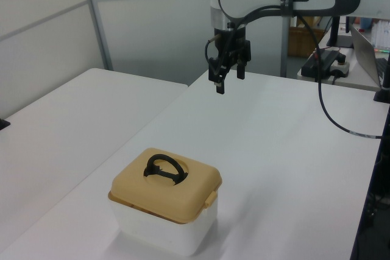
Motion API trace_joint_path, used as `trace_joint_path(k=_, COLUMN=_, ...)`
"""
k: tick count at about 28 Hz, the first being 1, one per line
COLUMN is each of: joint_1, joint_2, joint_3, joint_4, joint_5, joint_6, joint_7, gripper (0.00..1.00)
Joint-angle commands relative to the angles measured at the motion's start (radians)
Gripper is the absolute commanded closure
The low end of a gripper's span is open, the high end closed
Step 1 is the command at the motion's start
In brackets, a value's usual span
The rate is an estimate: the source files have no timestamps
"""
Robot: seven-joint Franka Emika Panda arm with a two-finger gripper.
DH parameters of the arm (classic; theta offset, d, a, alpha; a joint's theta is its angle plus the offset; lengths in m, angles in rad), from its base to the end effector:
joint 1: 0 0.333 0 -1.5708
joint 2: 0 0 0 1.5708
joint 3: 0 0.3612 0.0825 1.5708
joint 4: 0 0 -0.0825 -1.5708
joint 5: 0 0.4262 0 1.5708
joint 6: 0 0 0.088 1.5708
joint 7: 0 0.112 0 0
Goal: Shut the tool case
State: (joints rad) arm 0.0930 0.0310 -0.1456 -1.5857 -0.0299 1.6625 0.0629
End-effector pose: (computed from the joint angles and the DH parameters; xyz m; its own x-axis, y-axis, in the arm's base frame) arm 0.6152 -0.0340 0.6467 0.9925 -0.1122 0.0481 -0.1137 -0.9930 0.0314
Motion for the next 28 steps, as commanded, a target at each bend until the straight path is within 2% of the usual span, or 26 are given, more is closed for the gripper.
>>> trace_joint_path(k=1, joint_1=-0.025, joint_2=-0.025, joint_3=0.008, joint_4=-0.008, joint_5=0.002, joint_6=-0.003, joint_7=-0.02, gripper=0.0)
trace_joint_path(k=7, joint_1=-0.048, joint_2=-0.025, joint_3=0.012, joint_4=-0.007, joint_5=0.03, joint_6=-0.004, joint_7=-0.054, gripper=0.0)
trace_joint_path(k=10, joint_1=-0.081, joint_2=-0.023, joint_3=0.052, joint_4=-0.007, joint_5=0.03, joint_6=0.0, joint_7=-0.054, gripper=0.0)
trace_joint_path(k=12, joint_1=-0.116, joint_2=-0.023, joint_3=0.096, joint_4=-0.007, joint_5=0.03, joint_6=0.0, joint_7=-0.054, gripper=0.0)
trace_joint_path(k=14, joint_1=-0.128, joint_2=-0.023, joint_3=0.11, joint_4=-0.007, joint_5=0.03, joint_6=0.0, joint_7=-0.054, gripper=0.0)
trace_joint_path(k=28, joint_1=-0.122, joint_2=-0.022, joint_3=0.112, joint_4=-0.007, joint_5=0.03, joint_6=0.0, joint_7=-0.054, gripper=0.0)
